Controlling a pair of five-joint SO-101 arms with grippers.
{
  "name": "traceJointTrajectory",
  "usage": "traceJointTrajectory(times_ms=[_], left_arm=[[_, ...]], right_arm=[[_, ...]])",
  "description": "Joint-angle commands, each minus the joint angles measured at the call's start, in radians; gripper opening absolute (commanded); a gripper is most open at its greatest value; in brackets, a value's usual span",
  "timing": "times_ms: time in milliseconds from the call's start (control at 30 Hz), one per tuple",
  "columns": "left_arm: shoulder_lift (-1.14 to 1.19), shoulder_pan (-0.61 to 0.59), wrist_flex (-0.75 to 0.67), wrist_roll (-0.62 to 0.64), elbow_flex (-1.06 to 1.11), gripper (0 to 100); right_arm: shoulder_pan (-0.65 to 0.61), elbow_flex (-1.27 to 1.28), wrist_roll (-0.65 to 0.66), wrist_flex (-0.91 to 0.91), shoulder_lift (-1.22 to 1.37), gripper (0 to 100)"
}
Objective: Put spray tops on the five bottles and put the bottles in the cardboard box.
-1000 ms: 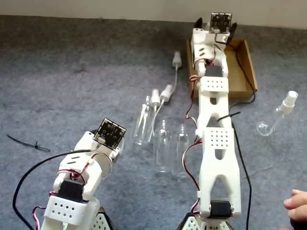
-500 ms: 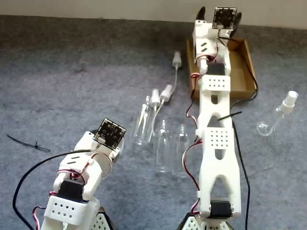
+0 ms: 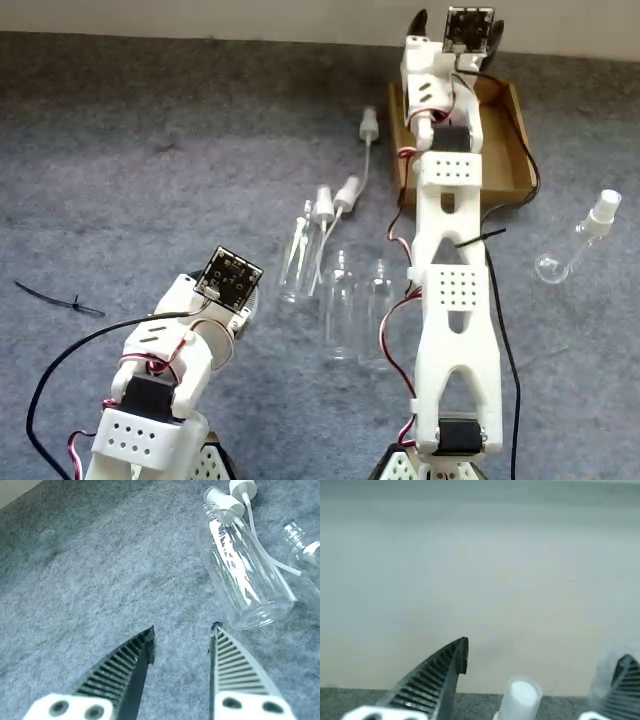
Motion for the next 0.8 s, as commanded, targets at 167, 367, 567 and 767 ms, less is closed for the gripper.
traceJointTrajectory(times_ms=[167, 367, 567, 767], left_arm=[[-0.001, -0.008, -0.02, -0.006, -0.008, 18], [-0.001, -0.01, -0.02, -0.006, -0.008, 18], [-0.001, -0.01, -0.018, -0.006, -0.008, 18], [-0.001, -0.01, -0.017, -0.006, -0.008, 18]], right_arm=[[-0.016, -0.139, 0.005, 0.3, -0.38, 40.1], [-0.012, -0.139, 0.009, 0.595, -0.591, 40.1], [-0.01, -0.139, 0.008, 1.073, -0.852, 40.1], [0.11, -0.133, 0.011, 1.368, -1.018, 40.1]])
